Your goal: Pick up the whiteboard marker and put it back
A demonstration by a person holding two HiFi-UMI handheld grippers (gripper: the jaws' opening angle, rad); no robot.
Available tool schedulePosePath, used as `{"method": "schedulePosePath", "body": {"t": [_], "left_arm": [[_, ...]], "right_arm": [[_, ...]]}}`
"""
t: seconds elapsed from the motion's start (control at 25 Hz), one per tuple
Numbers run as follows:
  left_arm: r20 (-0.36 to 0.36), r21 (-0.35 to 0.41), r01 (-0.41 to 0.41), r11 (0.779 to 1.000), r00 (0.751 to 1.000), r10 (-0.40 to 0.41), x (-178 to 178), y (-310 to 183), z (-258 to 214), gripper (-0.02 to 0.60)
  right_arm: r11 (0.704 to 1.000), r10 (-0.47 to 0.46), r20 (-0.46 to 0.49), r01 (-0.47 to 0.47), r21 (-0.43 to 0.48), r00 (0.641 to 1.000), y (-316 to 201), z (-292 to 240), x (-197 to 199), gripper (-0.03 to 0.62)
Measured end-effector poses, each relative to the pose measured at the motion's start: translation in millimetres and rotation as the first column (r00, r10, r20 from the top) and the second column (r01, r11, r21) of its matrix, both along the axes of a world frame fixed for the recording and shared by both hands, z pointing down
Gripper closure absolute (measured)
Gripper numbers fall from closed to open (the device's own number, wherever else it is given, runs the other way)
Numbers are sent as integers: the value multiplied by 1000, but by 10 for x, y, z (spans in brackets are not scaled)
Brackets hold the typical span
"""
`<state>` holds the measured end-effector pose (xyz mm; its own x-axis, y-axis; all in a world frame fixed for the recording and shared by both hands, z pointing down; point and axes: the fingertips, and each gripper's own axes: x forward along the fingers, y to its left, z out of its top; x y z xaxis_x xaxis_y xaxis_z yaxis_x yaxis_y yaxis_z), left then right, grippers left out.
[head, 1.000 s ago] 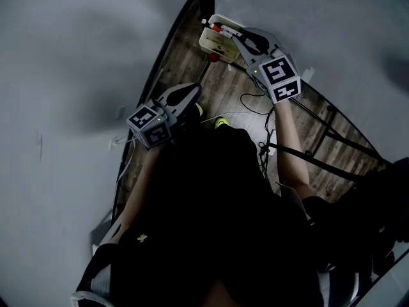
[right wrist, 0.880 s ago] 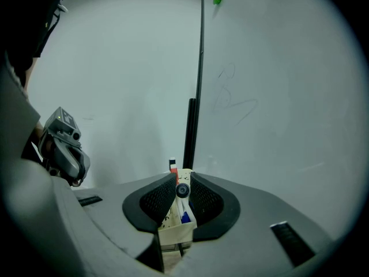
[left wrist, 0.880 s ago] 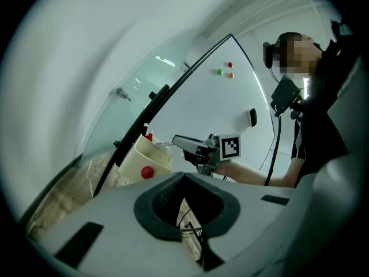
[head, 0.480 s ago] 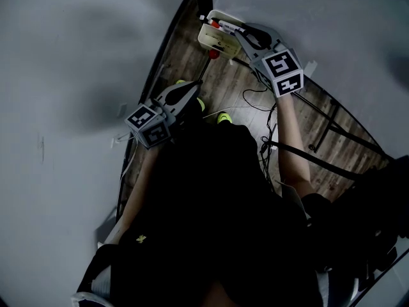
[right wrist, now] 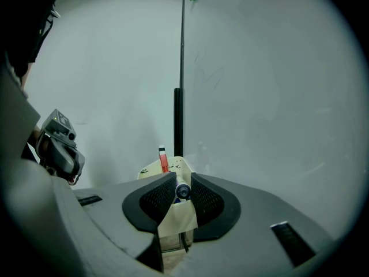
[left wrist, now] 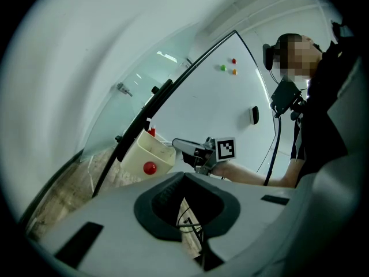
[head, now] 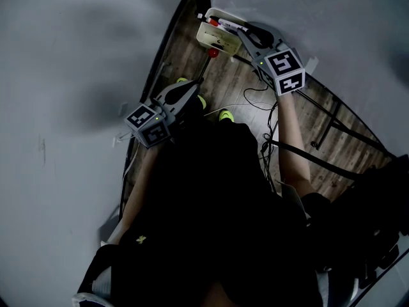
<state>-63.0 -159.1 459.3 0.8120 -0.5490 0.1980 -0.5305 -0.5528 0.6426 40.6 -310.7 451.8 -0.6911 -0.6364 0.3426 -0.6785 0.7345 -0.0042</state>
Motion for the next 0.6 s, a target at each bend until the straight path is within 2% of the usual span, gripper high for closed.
{"method": "schedulePosePath", "body": {"t": [0.6], "left_arm": [[10,-4,-28,1000,1000,28,81,-33,-37,575]], "right_arm": [[1000,13,22,-13,0,1000,-5,20,51,510]]}}
